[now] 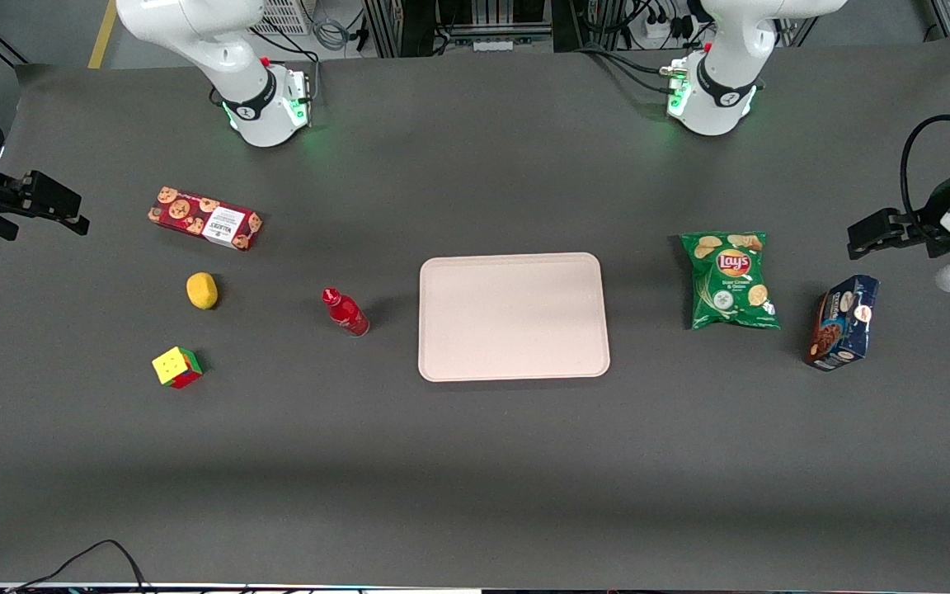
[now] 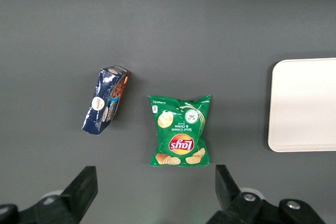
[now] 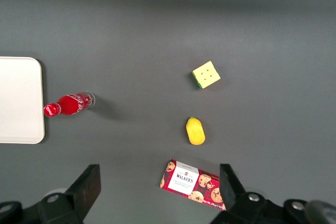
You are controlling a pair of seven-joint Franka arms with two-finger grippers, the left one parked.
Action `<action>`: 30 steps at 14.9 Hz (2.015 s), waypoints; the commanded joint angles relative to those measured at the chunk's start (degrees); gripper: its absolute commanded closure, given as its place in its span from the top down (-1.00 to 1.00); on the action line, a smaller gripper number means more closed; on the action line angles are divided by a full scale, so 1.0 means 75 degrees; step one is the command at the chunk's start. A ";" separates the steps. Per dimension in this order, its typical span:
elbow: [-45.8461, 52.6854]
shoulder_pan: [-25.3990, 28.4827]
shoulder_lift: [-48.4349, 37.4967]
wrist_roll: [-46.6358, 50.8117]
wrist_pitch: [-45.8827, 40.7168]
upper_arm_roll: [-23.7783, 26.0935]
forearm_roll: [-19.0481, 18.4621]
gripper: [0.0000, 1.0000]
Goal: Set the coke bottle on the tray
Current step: 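Move the open right gripper over the red Coca-Cola bottle lying on the table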
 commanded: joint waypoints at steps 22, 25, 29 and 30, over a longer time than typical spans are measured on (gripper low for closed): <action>-0.0221 0.0469 0.2073 0.3384 0.1780 0.2548 0.0442 1.00; -0.1428 0.0469 0.2015 0.3433 0.3139 0.2725 0.0442 1.00; -0.2425 0.0469 0.2015 0.3433 0.4195 0.2854 0.0430 1.00; -0.2683 0.0469 0.2015 0.3433 0.4499 0.2866 0.0442 1.00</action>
